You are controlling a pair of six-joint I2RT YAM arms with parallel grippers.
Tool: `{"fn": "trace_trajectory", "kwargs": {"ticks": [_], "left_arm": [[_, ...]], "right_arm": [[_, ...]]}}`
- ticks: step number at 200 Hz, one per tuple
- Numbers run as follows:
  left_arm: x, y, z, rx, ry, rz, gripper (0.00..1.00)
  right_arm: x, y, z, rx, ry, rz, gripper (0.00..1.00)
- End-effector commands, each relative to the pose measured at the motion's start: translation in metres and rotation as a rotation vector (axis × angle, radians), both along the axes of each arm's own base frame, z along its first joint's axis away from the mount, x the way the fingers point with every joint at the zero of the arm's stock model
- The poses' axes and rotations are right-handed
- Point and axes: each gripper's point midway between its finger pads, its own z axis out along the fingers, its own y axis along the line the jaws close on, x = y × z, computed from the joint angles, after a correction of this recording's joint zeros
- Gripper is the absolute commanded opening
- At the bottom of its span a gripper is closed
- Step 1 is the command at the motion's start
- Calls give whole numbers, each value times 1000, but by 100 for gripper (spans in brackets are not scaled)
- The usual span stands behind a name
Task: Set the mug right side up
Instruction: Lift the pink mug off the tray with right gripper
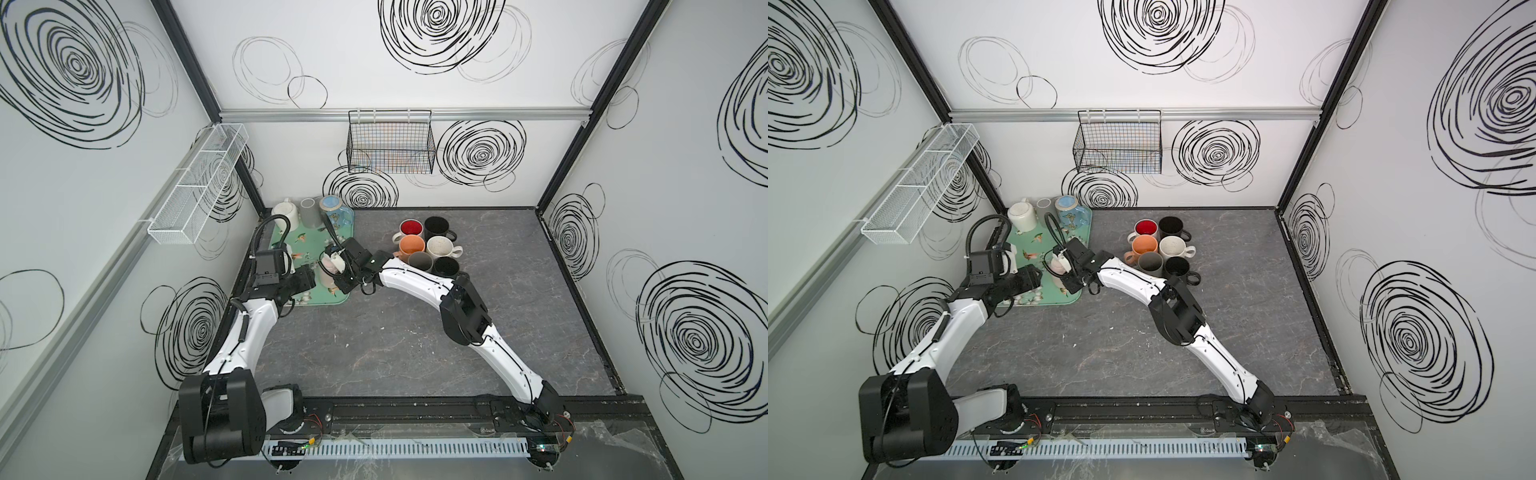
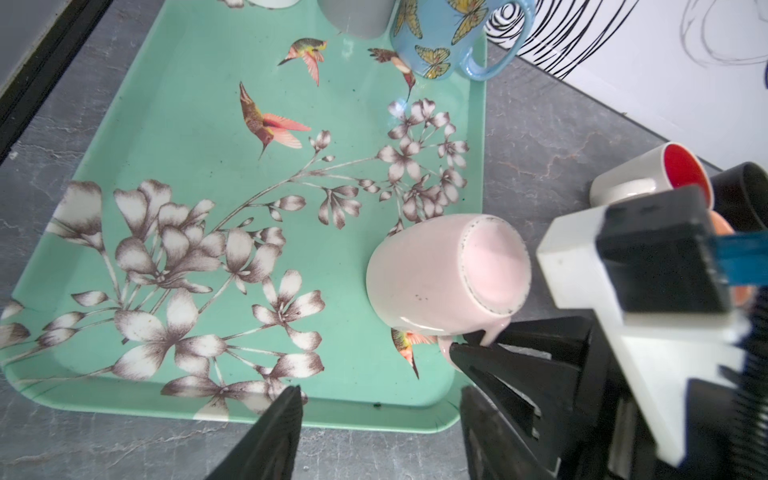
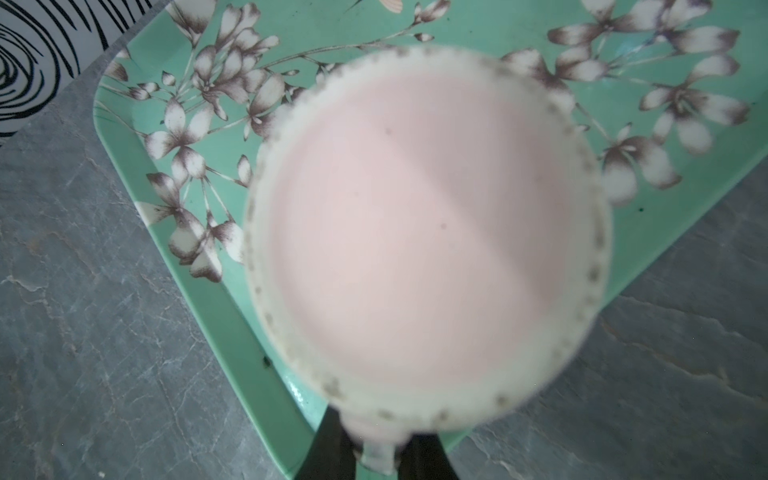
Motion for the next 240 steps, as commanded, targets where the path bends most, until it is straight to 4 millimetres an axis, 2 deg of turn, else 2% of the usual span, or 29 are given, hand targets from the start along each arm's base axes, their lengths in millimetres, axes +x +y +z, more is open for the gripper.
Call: {"fn": "trace_trajectory", "kwargs": {"ticks": [1, 40, 63, 98, 130, 158, 162, 185, 200, 240], "left_arm": [[5, -9, 18, -36, -91, -24, 64], [6, -18, 44, -61, -199, -70, 64], [6, -27, 69, -92, -306, -103, 65], [2, -45, 119, -181, -528, -172, 68], [-5, -61, 155, -263, -685, -218, 70], [-9, -84, 173, -339, -760, -274, 74], [-10, -87, 180, -346, -793, -289, 74], [-12, -109, 194, -401, -842, -360, 75], [-10, -120, 196, -427, -835, -386, 75], [-3, -131, 191, -451, -803, -387, 70]], "right_arm": [[15, 1, 98, 190, -123, 12, 0], [15, -10, 154, 438, -134, 17, 0], [14, -20, 181, 535, -150, 13, 0], [8, -39, 225, 680, -188, 29, 0], [-3, -61, 266, 821, -214, 71, 0], [-19, -79, 293, 936, -217, 149, 0], [-22, -81, 297, 950, -216, 162, 0], [-34, -93, 310, 1009, -226, 215, 0], [-41, -100, 317, 1041, -232, 240, 0], [-50, -118, 331, 1114, -240, 266, 0]]}}
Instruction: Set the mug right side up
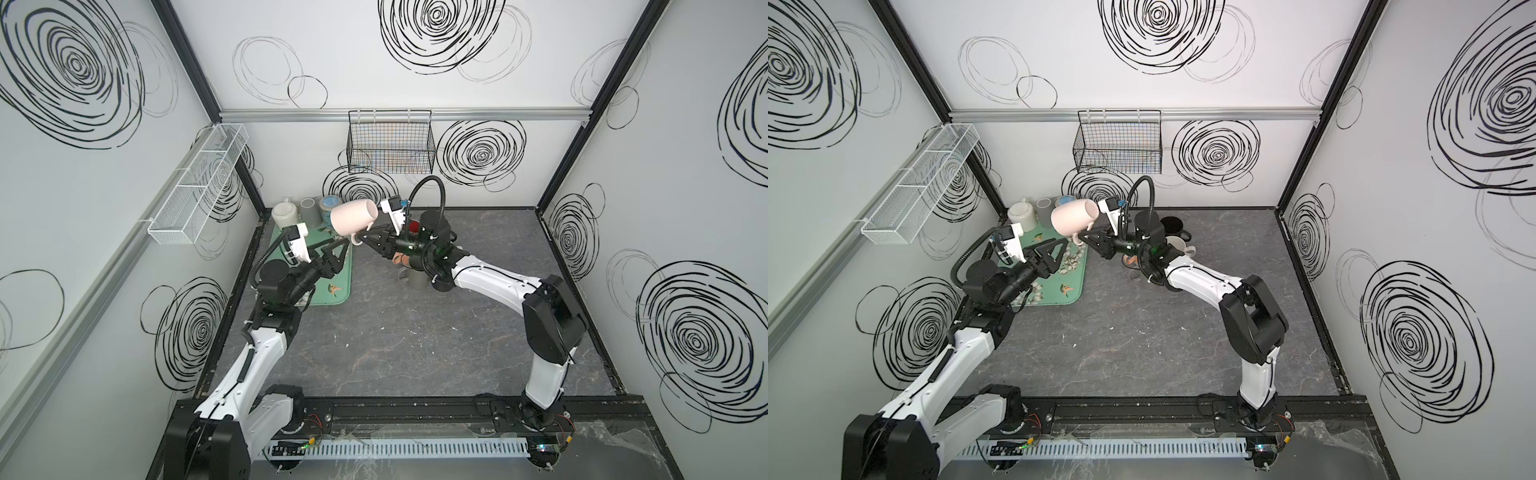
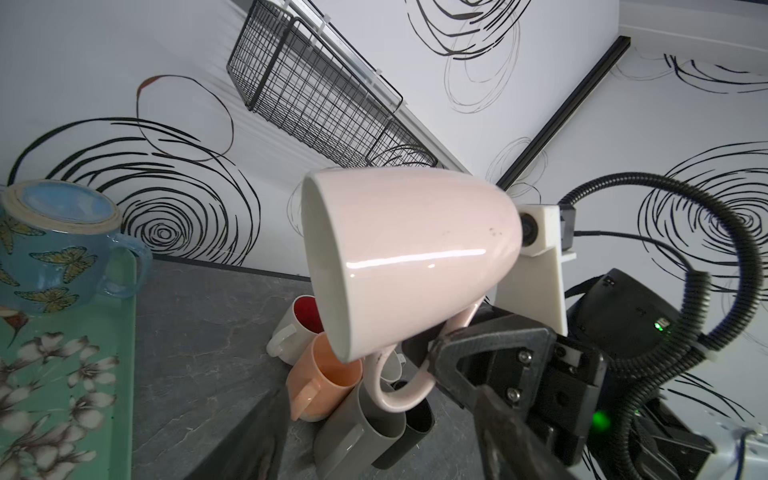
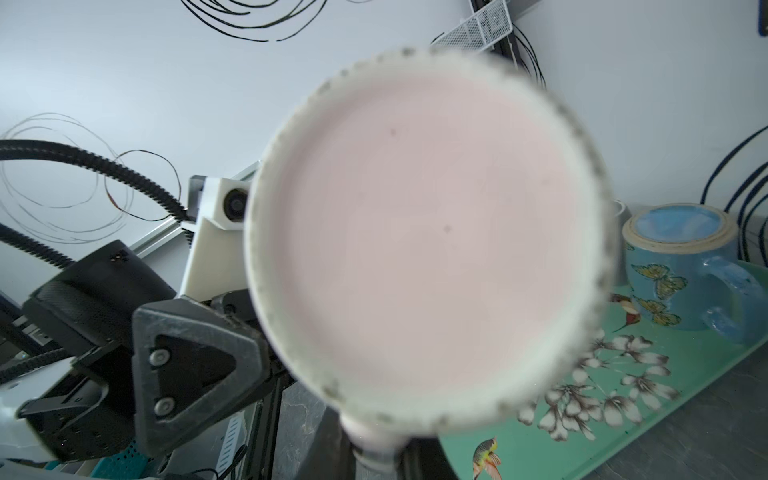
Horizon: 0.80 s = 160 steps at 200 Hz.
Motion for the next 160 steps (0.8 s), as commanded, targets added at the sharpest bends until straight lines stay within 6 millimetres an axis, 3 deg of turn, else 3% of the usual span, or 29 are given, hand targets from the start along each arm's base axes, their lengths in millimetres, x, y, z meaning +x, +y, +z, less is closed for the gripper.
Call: {"fn": "trace_trajectory", "kwargs": {"ticks": [1, 85, 135, 160], "left_arm": [[-1, -5, 30, -35, -90, -15, 70], [5, -35, 30, -38, -73, -74, 65], [-2, -65, 52, -53, -118, -248, 59], [-10, -72, 70, -99, -166, -307, 45]], "right_arm": [[-28, -22, 78, 192, -172, 54, 0], [-53, -30, 88, 204, -228, 134, 0], [-59, -40, 94, 244, -205, 186, 0], [-62, -48, 100, 275, -210, 213, 0]]}}
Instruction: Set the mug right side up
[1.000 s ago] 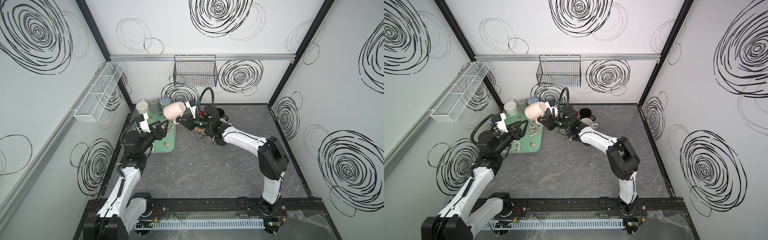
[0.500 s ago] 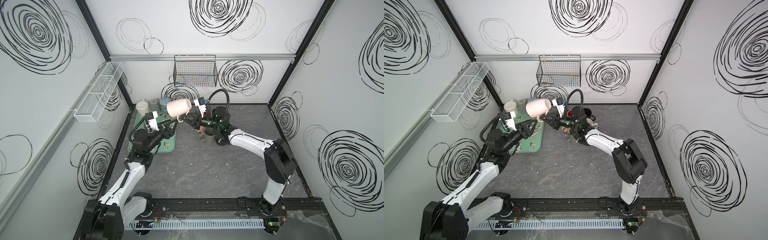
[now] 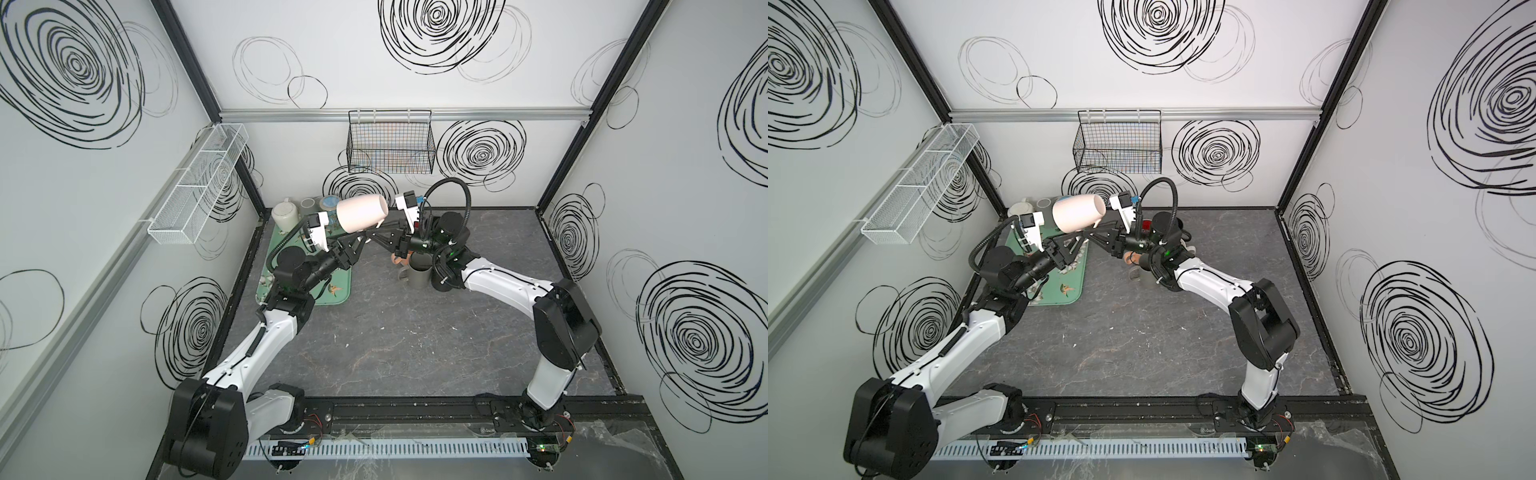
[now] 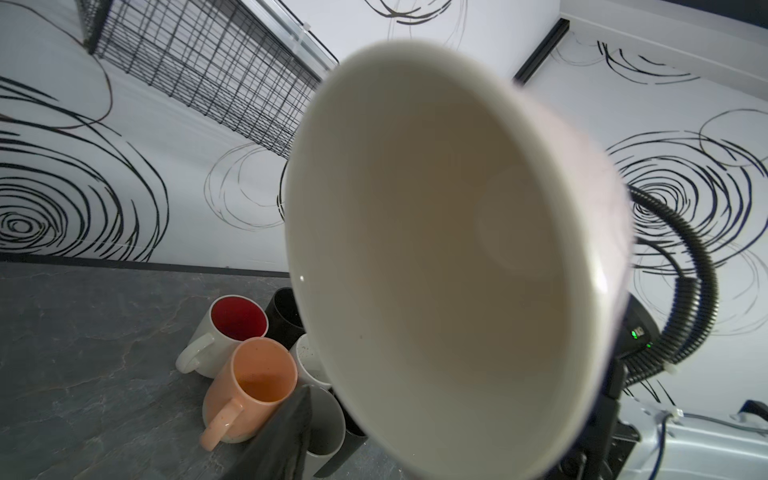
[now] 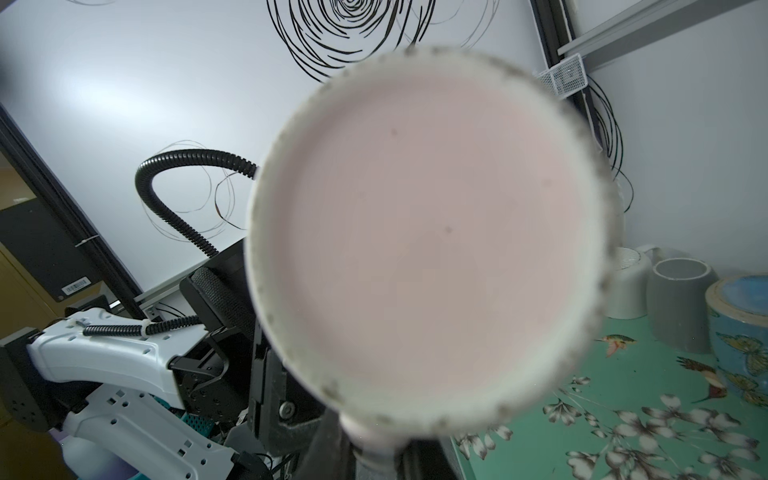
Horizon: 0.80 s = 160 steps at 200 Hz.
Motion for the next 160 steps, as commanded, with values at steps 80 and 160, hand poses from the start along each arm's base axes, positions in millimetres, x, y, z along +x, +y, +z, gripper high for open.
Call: {"fn": "trace_trajectory", "kwargs": {"ticks": [80, 160], "left_arm": [[-34, -19, 78, -168, -236, -185, 0], [-24, -18, 64, -81, -221, -115, 0]], "right_arm": [[-21, -19, 44, 67, -96, 75, 22], [14, -59, 19, -85, -57, -152, 48]]}}
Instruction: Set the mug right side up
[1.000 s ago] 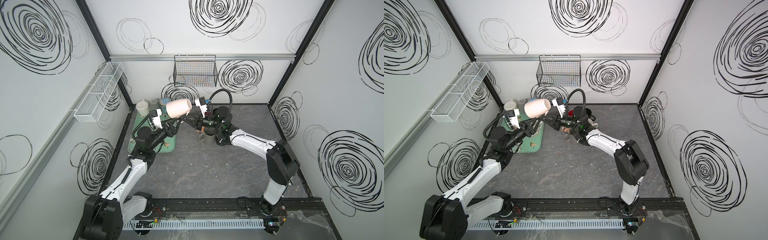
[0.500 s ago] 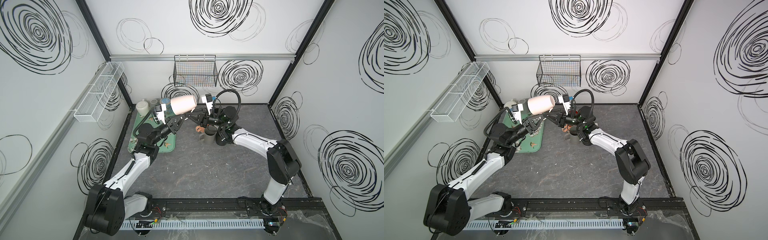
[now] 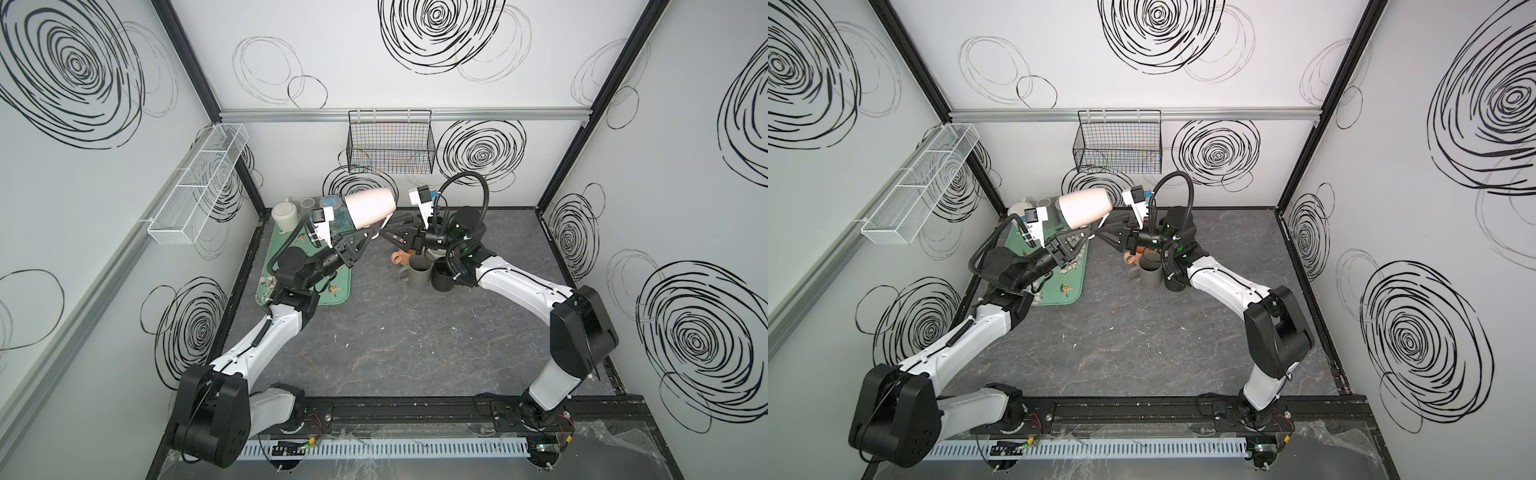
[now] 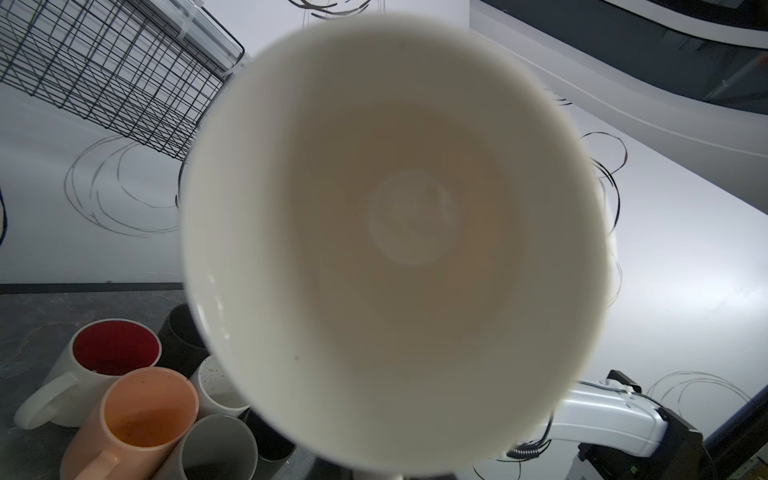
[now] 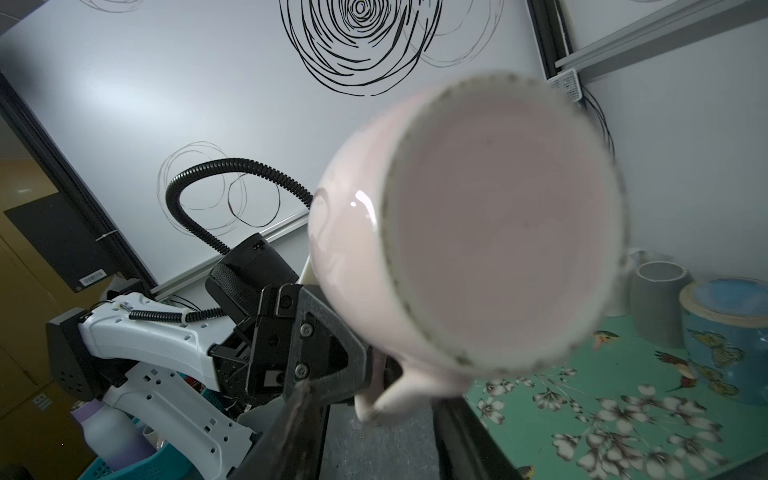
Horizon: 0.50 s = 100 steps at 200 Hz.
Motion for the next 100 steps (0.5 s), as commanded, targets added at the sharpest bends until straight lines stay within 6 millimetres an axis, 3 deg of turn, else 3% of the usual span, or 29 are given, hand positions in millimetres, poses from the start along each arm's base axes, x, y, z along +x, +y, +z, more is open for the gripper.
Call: {"fn": "trace_trajectory", "kwargs": {"ticks": [1, 62, 100], "left_arm": [[-9, 2, 38, 13, -168, 42, 0], [0, -26, -8, 323, -104, 57, 0], [-3, -53, -39, 578, -103, -6, 0]], "right_arm": [[8, -21, 4, -46, -30, -100, 48], [48, -90, -19, -150, 40, -410, 49], [69, -122, -40, -200, 136, -492, 48]]}}
